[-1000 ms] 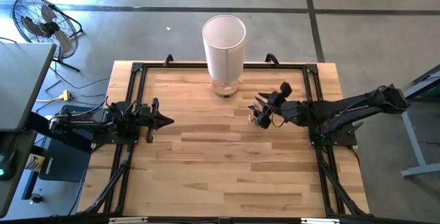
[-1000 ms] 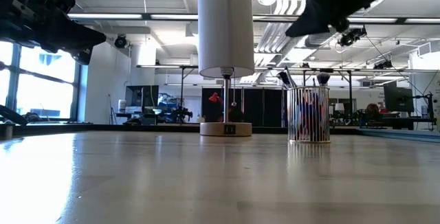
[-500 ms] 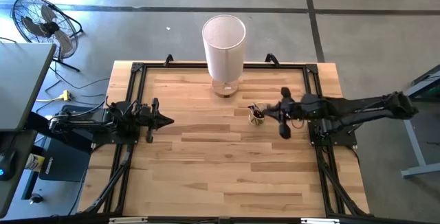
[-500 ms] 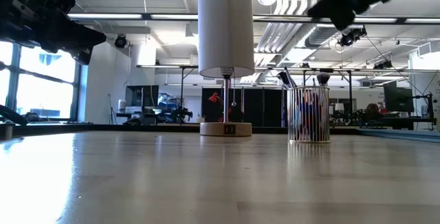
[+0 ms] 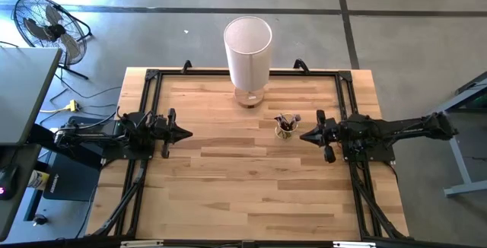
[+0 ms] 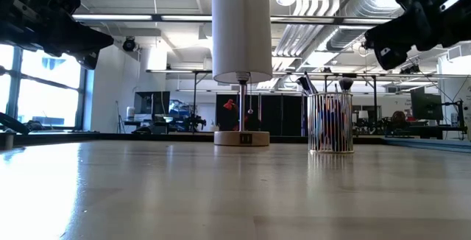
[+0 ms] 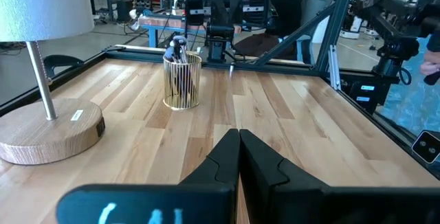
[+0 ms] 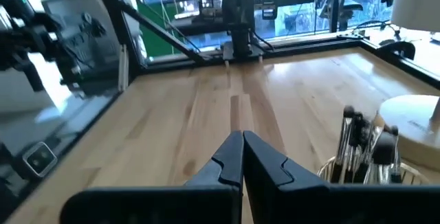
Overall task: Pick & Place Makeup Brushes
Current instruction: Return to Home Position
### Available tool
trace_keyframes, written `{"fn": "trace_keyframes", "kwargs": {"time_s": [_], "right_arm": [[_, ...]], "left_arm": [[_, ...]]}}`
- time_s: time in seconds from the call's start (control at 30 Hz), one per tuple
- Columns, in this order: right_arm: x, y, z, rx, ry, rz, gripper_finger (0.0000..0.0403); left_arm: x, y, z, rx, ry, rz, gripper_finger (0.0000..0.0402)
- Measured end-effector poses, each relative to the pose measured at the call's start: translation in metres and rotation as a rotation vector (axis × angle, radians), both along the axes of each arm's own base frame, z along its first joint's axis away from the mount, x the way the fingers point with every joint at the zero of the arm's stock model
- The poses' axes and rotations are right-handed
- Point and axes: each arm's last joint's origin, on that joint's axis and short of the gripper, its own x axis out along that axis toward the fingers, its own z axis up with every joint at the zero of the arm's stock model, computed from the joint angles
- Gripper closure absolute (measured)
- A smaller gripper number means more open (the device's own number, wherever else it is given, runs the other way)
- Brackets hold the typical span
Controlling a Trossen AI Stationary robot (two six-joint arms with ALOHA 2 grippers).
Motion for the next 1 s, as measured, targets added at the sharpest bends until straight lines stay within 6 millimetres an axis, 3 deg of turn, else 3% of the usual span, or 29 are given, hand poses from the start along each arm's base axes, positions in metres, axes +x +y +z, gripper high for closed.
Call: {"fn": "trace_keyframes", "kwargs": {"time_s": [0.57, 0.67, 1.0], "right_arm": [[-0.021, -0.001, -0.022, 0.056, -0.125, 0.012, 0.0402], [-0.022, -0.002, -0.024, 0.104, -0.102, -0.052, 0.0402], [-0.023, -0.007, -0.024, -0.018, -0.105, -0.187, 0.0392]], "left_arm": [[0.0, 0.0, 0.0, 0.0, 0.0, 0.0, 0.04], [0.0, 0.0, 0.0, 0.0, 0.0, 0.0, 0.04], [0.0, 0.0, 0.0, 0.0, 0.0, 0.0, 0.04]]}}
